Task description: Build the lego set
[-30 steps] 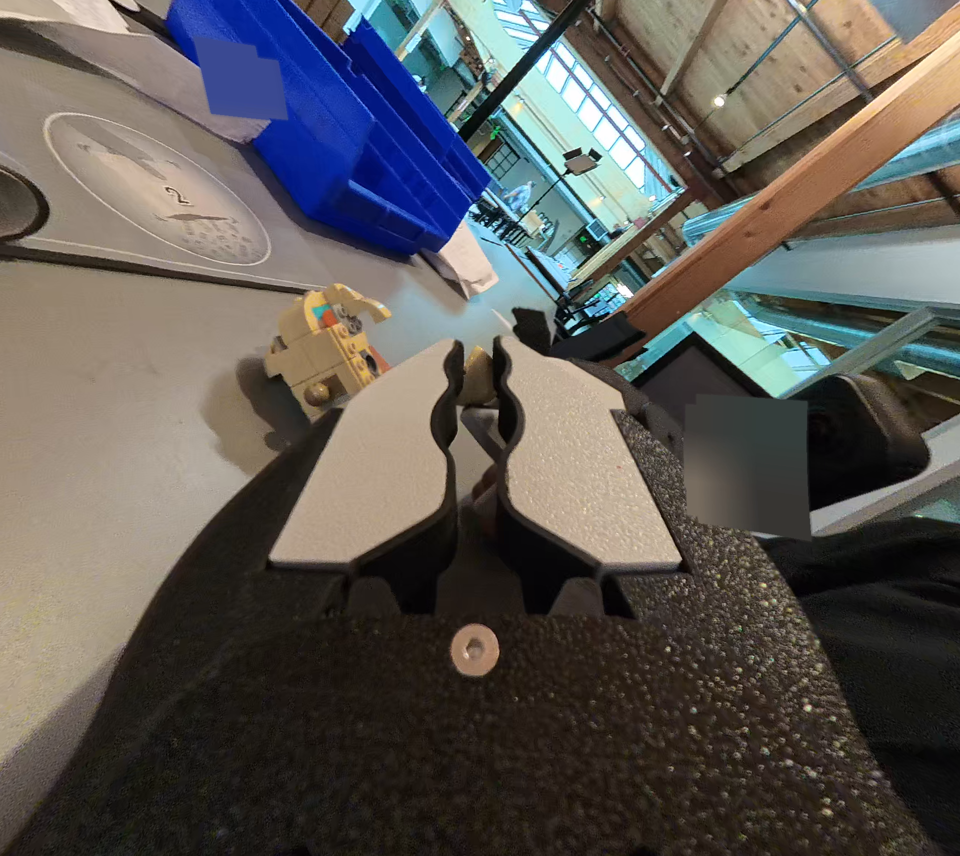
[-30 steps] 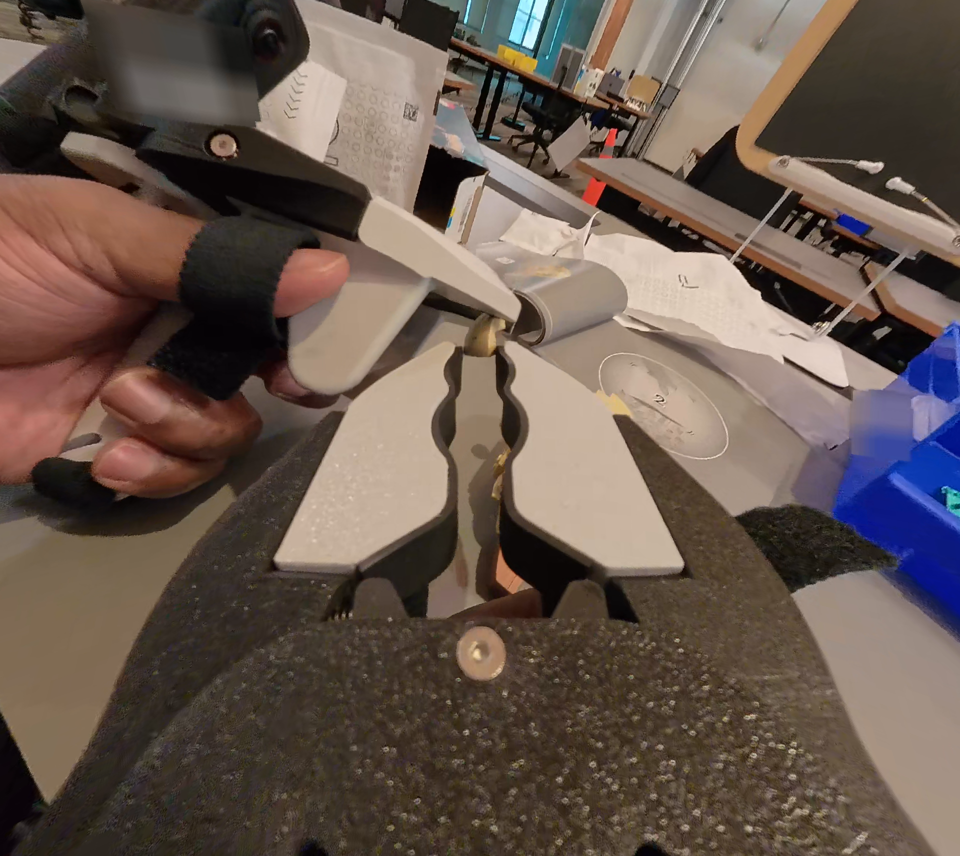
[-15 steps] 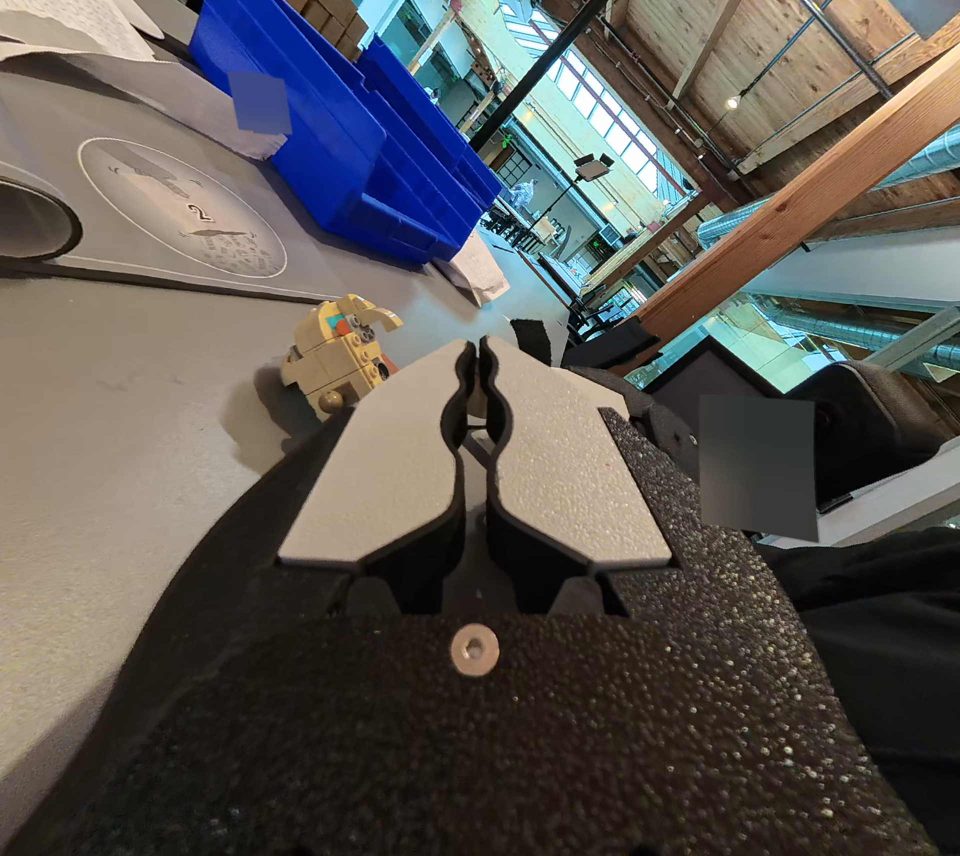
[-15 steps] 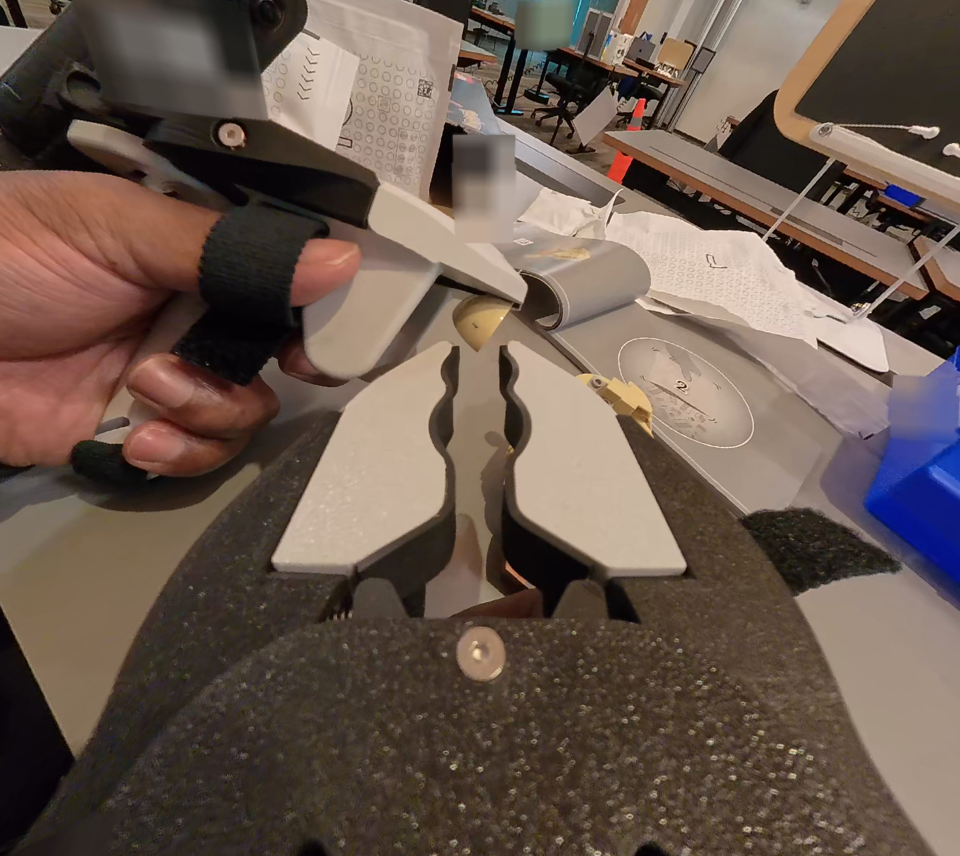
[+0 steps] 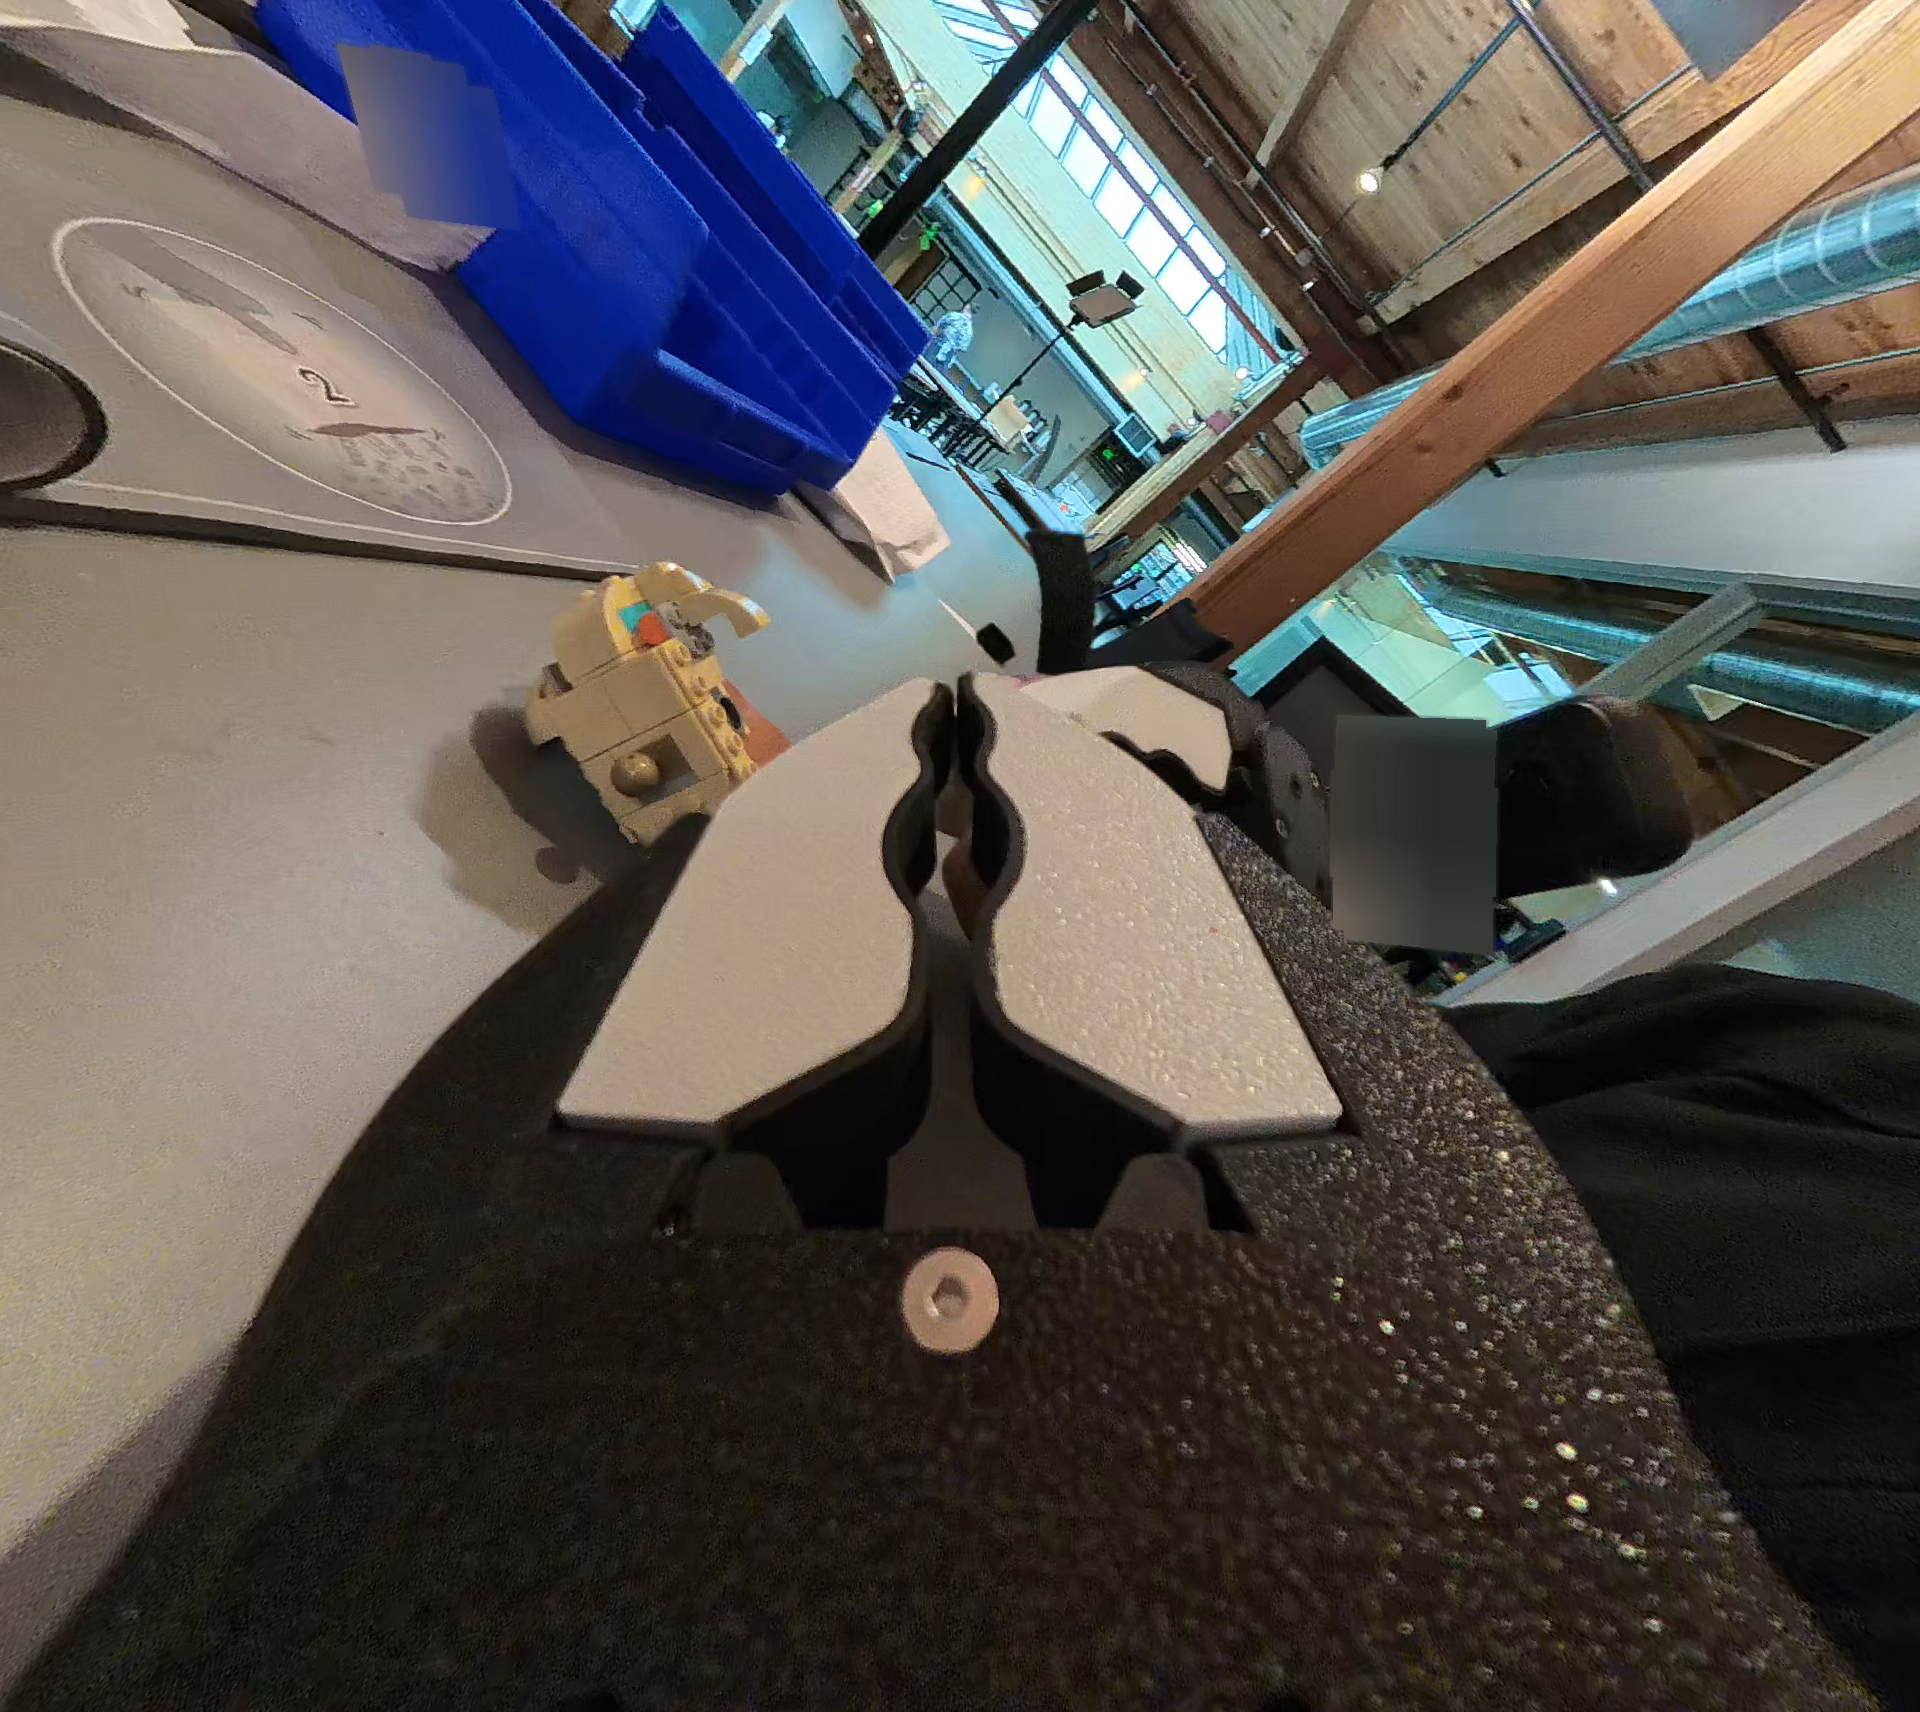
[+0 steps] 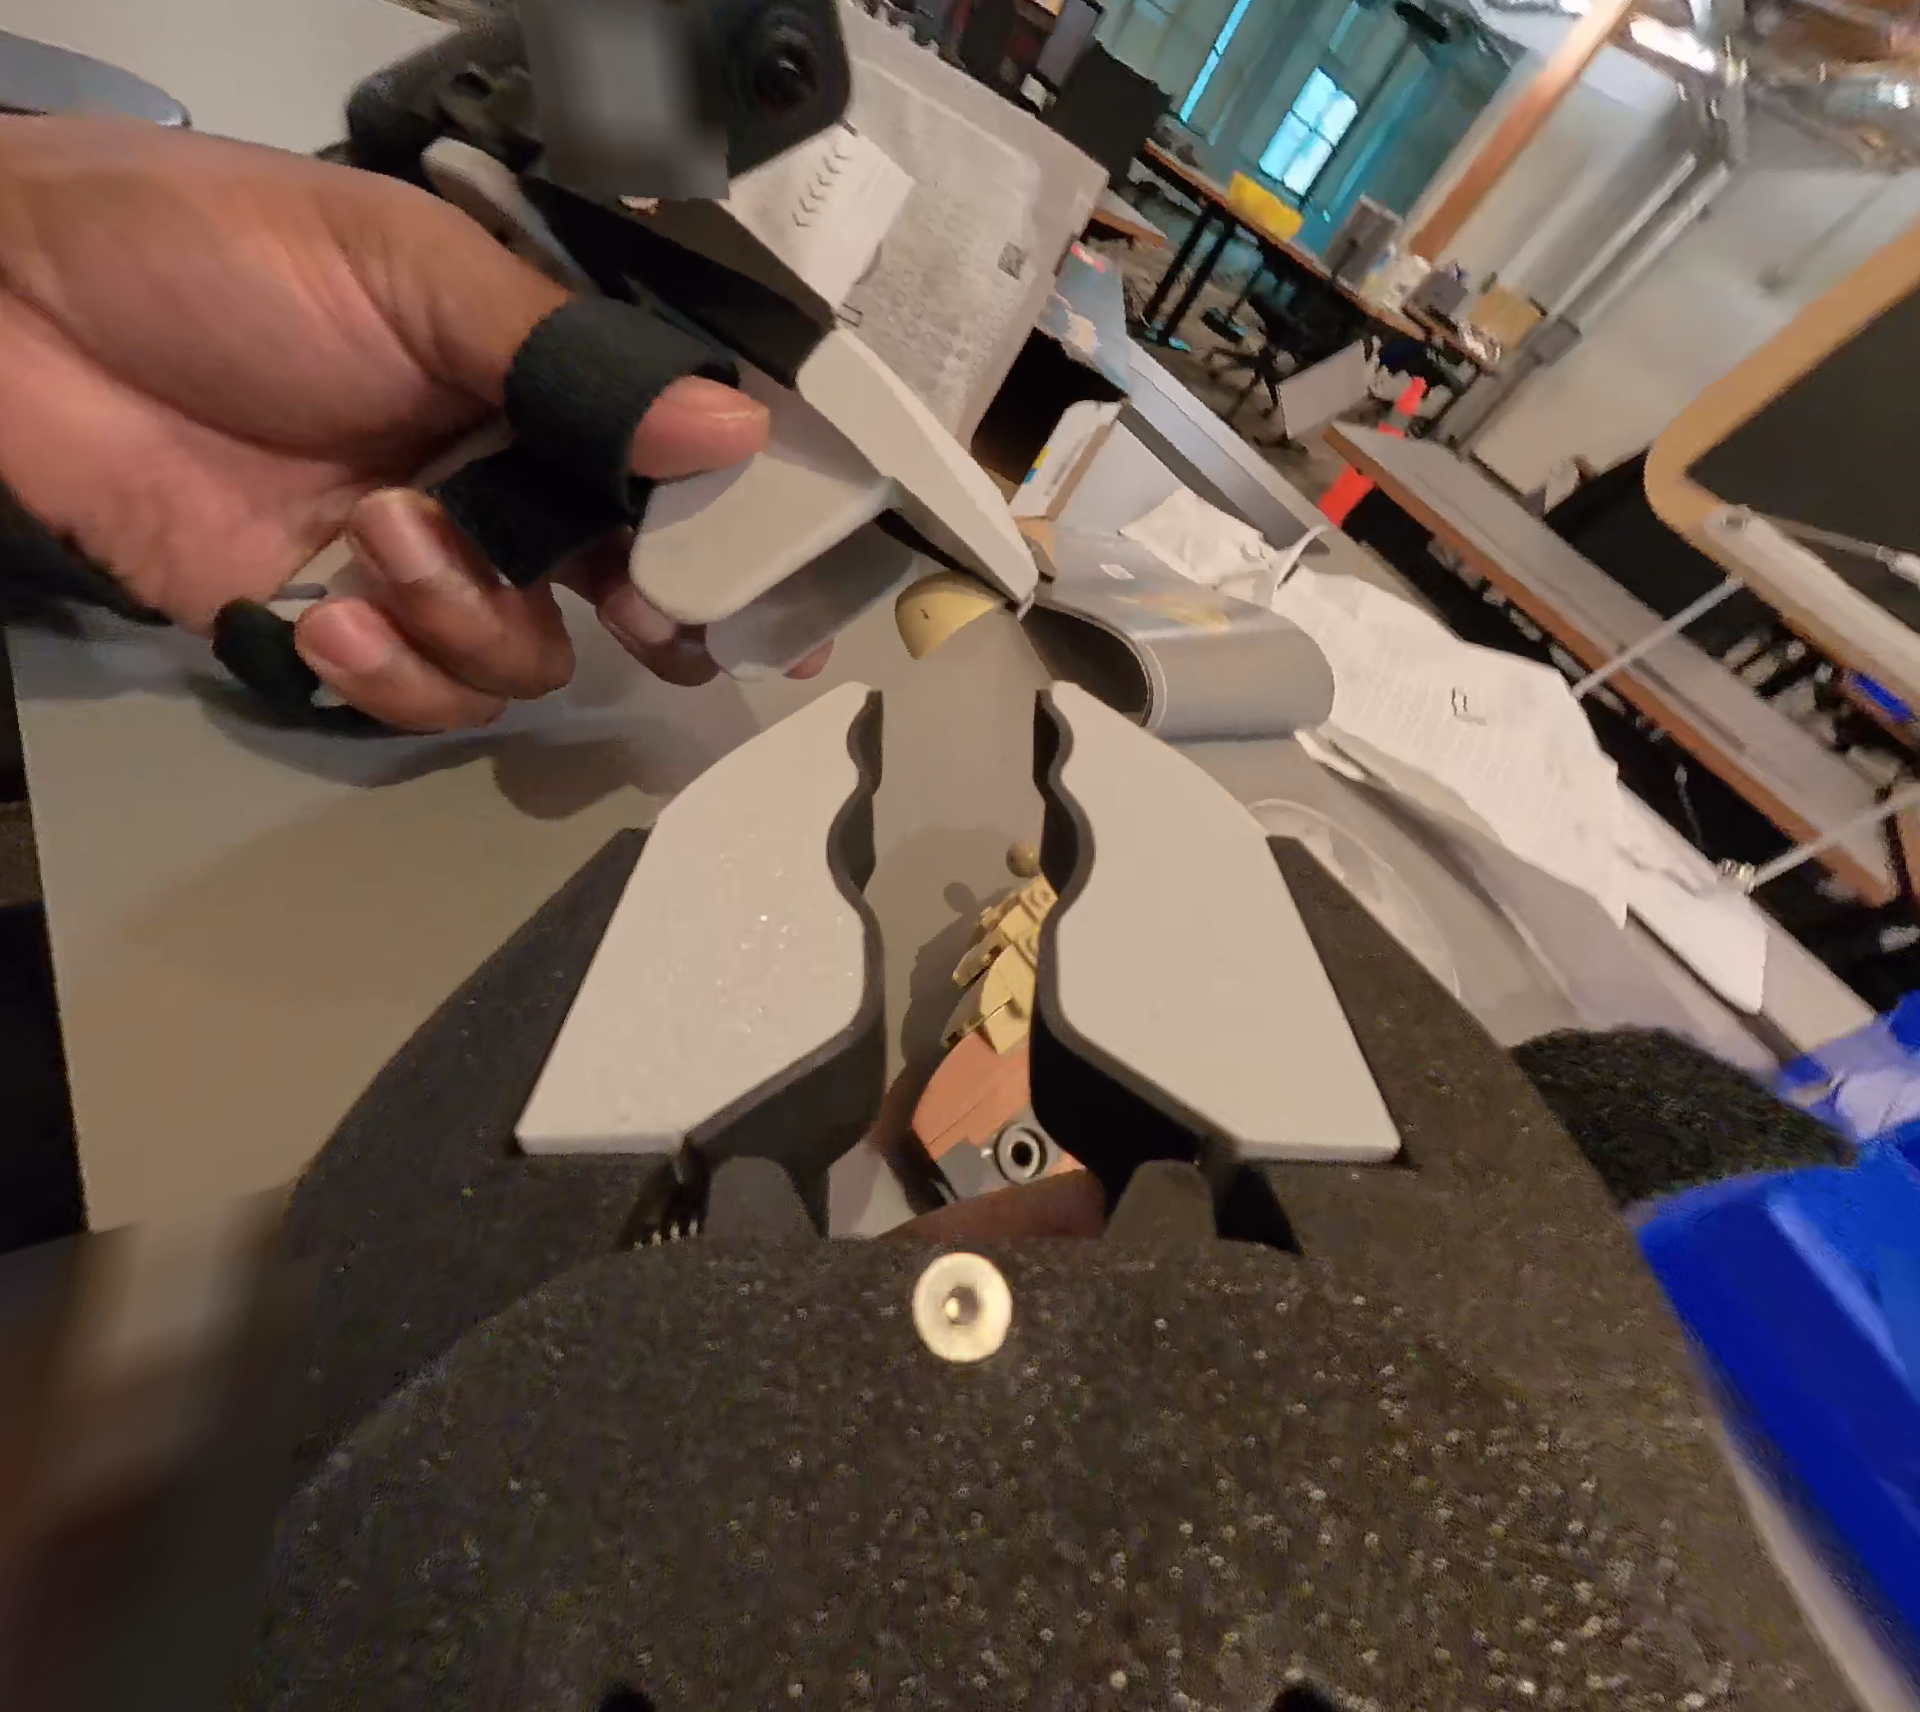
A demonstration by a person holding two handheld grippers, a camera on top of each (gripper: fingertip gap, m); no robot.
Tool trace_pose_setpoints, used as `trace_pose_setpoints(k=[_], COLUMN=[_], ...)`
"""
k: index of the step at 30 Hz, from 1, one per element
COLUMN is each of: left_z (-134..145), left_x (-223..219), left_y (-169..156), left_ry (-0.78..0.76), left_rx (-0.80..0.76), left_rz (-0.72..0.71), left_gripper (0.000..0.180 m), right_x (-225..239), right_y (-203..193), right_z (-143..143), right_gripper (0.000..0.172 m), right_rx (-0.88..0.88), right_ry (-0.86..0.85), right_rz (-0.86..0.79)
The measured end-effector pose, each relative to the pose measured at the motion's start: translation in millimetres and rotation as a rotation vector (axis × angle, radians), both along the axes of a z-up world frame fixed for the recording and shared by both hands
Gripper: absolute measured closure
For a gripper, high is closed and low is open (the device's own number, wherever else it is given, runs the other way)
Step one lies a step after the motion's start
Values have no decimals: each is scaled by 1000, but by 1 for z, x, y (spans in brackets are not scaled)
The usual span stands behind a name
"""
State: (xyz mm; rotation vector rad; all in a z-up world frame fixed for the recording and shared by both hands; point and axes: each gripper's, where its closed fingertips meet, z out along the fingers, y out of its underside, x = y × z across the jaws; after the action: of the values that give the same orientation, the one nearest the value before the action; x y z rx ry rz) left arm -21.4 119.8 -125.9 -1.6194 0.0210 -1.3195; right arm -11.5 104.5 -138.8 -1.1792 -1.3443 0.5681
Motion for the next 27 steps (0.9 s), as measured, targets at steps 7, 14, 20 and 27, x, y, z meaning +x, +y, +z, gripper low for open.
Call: trace_pose_setpoints(k=[7,14,20,27], left_z=[7,14,18,22], left_x=[7,10,12,4], left_y=[-1,-7,-10,-6], left_ry=[-90,-119,-140,-129], left_rx=[14,64,87,118], left_rz=[-19,-69,-92,6], left_gripper=[180,179,180,173], right_x=[-11,-11,-11,-8], right_y=[-9,-13,-13,1], right_z=[-2,8,12,12], right_gripper=[142,148,163,164], right_rx=[-120,-416,-448,-362], right_ry=[-3,78,122,154], right_rz=[79,139,131,-46])
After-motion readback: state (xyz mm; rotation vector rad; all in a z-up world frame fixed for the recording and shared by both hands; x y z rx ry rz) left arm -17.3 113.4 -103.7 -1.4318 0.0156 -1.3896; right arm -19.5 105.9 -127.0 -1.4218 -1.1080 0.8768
